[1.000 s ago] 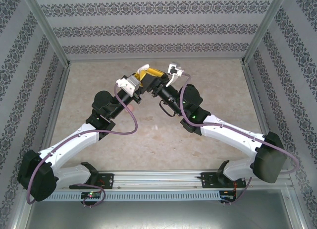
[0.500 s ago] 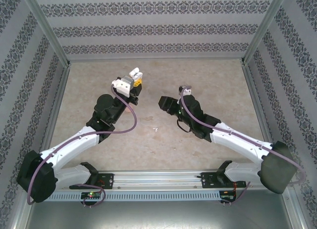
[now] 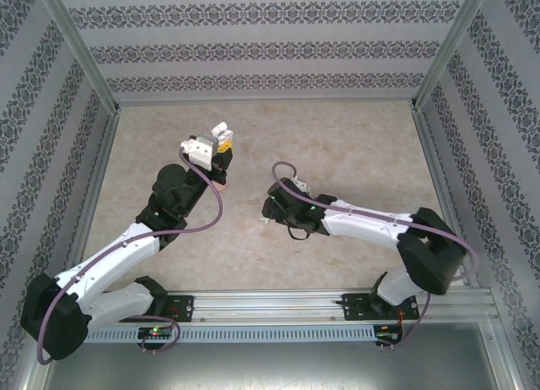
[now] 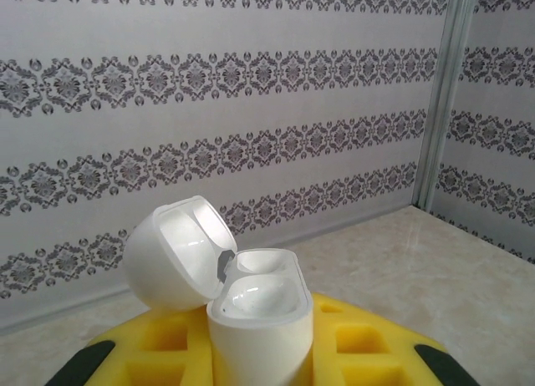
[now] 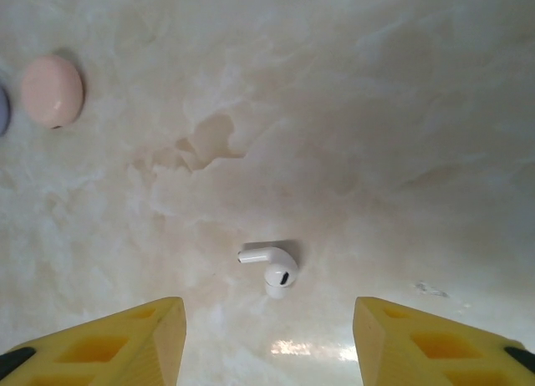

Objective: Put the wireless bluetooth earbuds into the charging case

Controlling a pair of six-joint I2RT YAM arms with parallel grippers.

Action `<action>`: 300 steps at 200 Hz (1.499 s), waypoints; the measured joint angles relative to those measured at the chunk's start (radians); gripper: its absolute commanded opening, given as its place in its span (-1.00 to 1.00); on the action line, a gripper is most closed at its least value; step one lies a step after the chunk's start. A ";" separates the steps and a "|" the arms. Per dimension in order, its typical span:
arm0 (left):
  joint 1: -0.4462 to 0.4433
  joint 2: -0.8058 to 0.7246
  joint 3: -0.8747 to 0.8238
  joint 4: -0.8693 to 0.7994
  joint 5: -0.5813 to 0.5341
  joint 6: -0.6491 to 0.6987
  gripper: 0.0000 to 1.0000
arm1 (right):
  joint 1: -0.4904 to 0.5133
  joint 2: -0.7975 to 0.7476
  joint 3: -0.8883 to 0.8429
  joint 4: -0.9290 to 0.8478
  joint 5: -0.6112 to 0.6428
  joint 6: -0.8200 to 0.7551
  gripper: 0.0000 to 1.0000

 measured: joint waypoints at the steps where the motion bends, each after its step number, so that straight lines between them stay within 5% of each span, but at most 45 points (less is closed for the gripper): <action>1: 0.001 -0.002 0.000 -0.002 0.000 0.000 -1.00 | 0.002 0.005 0.002 0.000 -0.001 0.002 0.13; 142: 0.068 -0.047 -0.032 -0.023 0.011 -0.033 -1.00 | 0.093 0.235 0.156 -0.005 -0.079 0.084 0.01; 300: 0.081 -0.021 -0.037 -0.020 0.031 -0.072 -1.00 | 0.031 0.304 0.170 0.039 -0.125 0.073 -0.02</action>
